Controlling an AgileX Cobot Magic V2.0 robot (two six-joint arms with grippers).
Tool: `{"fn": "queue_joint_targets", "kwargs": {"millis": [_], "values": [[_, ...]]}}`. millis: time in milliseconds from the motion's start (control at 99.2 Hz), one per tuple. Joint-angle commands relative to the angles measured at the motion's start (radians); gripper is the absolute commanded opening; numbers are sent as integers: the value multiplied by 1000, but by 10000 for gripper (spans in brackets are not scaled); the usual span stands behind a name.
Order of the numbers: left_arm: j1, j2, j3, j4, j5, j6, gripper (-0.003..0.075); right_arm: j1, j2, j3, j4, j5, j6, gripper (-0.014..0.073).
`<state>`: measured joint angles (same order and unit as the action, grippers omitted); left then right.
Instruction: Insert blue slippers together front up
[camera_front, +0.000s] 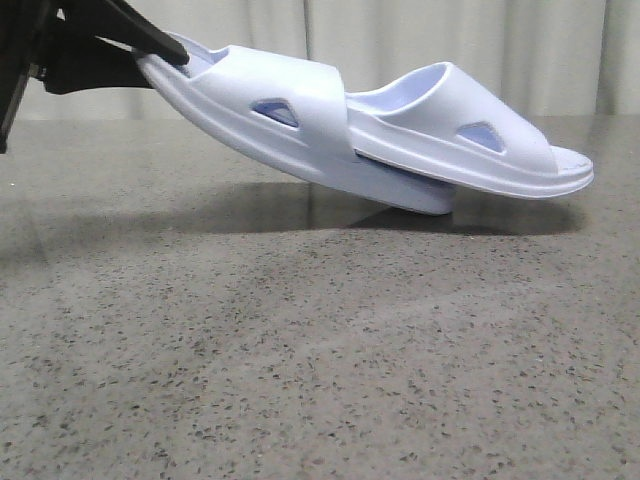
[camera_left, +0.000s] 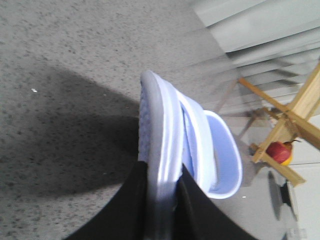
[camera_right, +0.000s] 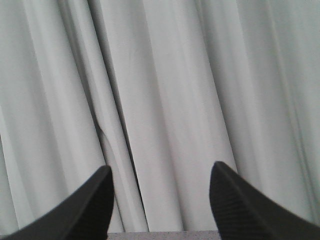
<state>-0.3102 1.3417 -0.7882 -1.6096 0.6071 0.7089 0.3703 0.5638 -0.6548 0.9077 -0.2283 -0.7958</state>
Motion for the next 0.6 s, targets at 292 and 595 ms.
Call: {"fn": "queue_joint_targets", "kwargs": {"millis": [292,595], "values": [[-3,-24,-22,162,-198,-8,482,-5,1,-22,6,-50,-18,370],[32,-40,-22,272,-324,-8,482,-5,1,-22,8,-50,-18,370]]}}
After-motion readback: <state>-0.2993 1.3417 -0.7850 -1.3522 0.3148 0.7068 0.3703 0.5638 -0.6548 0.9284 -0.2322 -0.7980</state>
